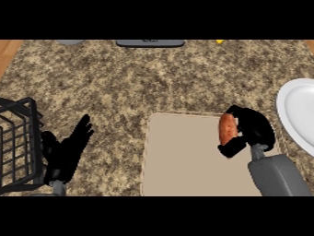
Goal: Pick the sweet potato from the tray and place it in the plate
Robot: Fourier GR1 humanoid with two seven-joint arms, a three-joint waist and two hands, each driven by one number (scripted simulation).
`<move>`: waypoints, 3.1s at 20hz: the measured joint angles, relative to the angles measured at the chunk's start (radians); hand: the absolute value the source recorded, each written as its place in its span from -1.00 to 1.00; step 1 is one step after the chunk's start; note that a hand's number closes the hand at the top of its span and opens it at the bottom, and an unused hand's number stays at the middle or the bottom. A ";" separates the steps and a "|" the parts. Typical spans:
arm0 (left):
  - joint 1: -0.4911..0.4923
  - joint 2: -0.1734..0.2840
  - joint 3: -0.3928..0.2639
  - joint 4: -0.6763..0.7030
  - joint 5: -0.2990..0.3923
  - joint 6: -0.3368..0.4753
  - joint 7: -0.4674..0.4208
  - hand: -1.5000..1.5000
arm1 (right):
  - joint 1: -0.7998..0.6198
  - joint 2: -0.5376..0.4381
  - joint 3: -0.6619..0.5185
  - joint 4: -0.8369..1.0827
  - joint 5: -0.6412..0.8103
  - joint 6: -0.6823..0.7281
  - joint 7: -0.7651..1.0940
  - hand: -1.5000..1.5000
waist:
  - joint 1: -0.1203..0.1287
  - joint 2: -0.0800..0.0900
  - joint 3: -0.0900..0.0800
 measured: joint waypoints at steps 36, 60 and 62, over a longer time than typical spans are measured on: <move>-0.058 -0.028 -0.037 0.011 -0.017 -0.003 0.019 0.00 | -0.391 -0.087 -0.781 0.223 1.100 -0.743 0.723 1.00 | 0.067 0.020 0.004; -0.033 -0.023 -0.007 0.000 -0.008 0.010 0.039 0.00 | -0.323 -0.145 -1.237 0.646 0.729 -1.176 0.525 -1.00 | 0.012 -0.005 0.006; -0.032 -0.019 -0.002 -0.002 -0.002 0.003 0.038 0.00 | -0.324 -0.160 -1.224 0.691 0.648 -1.233 0.453 -1.00 | 0.013 -0.005 0.006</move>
